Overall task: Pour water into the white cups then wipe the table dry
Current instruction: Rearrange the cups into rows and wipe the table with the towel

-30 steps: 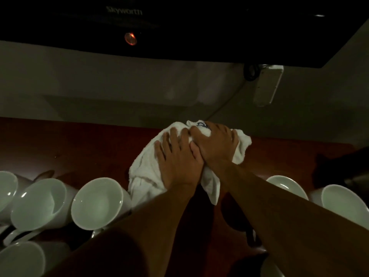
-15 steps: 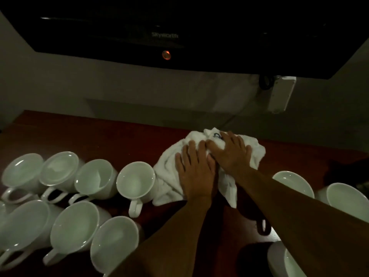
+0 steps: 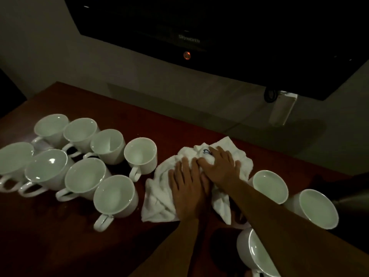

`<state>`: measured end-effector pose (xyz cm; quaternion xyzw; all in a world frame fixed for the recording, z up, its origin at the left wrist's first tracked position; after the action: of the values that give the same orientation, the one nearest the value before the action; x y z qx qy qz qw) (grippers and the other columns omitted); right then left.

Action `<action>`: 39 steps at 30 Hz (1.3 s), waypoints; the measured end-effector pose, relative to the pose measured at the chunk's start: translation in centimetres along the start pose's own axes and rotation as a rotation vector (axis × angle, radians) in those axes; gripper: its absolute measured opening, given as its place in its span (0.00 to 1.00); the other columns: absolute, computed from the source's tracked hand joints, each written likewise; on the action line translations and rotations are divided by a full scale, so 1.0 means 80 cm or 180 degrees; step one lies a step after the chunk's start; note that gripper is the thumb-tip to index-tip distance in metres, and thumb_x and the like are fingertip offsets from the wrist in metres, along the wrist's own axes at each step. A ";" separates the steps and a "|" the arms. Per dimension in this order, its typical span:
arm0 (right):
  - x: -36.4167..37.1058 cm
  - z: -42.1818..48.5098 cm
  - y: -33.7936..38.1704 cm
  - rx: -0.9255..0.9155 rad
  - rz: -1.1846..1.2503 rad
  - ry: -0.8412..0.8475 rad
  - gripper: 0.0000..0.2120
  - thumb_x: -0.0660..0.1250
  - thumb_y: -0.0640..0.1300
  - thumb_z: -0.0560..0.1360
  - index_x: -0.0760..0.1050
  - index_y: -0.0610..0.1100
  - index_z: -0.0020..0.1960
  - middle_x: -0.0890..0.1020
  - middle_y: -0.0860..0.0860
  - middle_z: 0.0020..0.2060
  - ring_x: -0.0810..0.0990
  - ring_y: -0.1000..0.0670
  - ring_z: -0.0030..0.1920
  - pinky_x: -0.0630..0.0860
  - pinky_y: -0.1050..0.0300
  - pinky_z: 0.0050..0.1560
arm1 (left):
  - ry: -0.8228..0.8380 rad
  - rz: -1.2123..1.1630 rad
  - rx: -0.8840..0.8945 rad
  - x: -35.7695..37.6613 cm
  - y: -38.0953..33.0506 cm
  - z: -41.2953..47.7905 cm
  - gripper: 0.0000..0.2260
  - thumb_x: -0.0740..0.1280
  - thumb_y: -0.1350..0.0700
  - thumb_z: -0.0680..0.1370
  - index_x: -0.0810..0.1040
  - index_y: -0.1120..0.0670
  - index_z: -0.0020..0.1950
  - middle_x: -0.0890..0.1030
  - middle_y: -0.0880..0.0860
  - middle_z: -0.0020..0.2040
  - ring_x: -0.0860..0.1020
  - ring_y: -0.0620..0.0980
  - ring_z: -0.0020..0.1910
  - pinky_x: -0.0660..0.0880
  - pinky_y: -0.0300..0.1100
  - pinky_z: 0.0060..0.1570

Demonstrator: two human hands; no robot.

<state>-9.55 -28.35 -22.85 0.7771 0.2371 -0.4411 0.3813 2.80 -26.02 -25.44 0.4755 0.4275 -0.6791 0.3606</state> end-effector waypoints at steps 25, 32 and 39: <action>0.046 -0.122 0.021 -0.0497 -0.0055 0.0073 0.35 0.52 0.72 0.76 0.53 0.58 0.79 0.51 0.53 0.81 0.45 0.48 0.80 0.37 0.38 0.76 | -0.0653 0.0014 -0.0253 -0.024 0.051 -0.124 0.25 0.57 0.44 0.83 0.71 0.59 0.74 0.70 0.64 0.73 0.70 0.63 0.71 0.68 0.61 0.68; 0.079 -0.182 0.032 -0.0436 0.0000 0.0009 0.37 0.49 0.73 0.74 0.53 0.60 0.79 0.51 0.55 0.81 0.43 0.51 0.80 0.34 0.40 0.75 | -0.0449 -0.0282 -0.0198 -0.047 0.086 -0.175 0.24 0.48 0.47 0.86 0.65 0.60 0.75 0.72 0.65 0.71 0.73 0.65 0.69 0.70 0.63 0.66; 0.106 -0.242 0.052 -0.0337 0.0182 -0.0186 0.39 0.46 0.74 0.71 0.55 0.59 0.78 0.52 0.54 0.80 0.44 0.51 0.80 0.32 0.41 0.75 | -0.0063 0.0187 0.0246 -0.081 0.140 -0.216 0.25 0.51 0.46 0.85 0.70 0.58 0.75 0.70 0.63 0.73 0.71 0.62 0.71 0.70 0.59 0.67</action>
<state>7.37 -15.04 -22.41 0.7491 0.2266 -0.4393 0.4411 20.58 -13.73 -25.05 0.4947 0.3831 -0.6889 0.3659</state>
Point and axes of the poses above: each hand's wrist, its own z-axis towards the middle knuckle, its own x-axis out of the palm, y = z × x, the point moved 1 cm from there along z, towards the middle knuckle
